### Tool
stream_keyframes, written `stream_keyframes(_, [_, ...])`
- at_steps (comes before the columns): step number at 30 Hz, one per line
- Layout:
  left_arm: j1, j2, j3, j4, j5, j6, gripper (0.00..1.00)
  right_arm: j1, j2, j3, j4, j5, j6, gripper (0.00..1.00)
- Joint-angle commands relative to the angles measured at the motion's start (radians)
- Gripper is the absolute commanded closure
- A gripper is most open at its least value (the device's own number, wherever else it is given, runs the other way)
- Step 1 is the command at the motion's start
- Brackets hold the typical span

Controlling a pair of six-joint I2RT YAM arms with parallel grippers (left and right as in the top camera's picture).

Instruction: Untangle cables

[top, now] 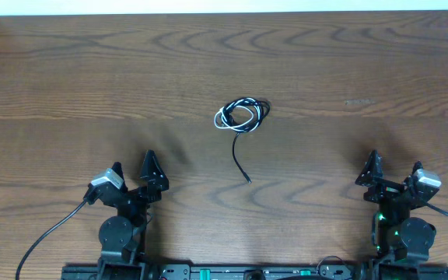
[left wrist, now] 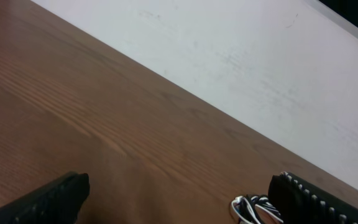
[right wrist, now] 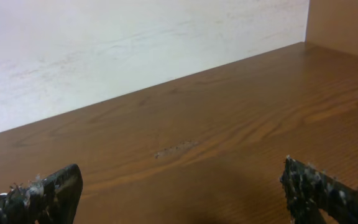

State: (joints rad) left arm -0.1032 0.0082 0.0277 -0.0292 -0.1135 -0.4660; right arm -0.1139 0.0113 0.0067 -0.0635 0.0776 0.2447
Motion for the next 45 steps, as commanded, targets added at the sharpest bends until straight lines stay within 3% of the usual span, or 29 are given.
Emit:
stream_keyframes(1, [-0.005,-0.004,-0.024,-0.033,-0.003,0.021,0.02,-0.005,-0.006,-0.002,-0.004,-0.009,-0.007,0.01])
stream_keyframes(45, [-0.005,-0.004,-0.024,-0.034,-0.003,0.021,0.02,0.013,0.036,-0.001,-0.007,-0.013,-0.007,0.01])
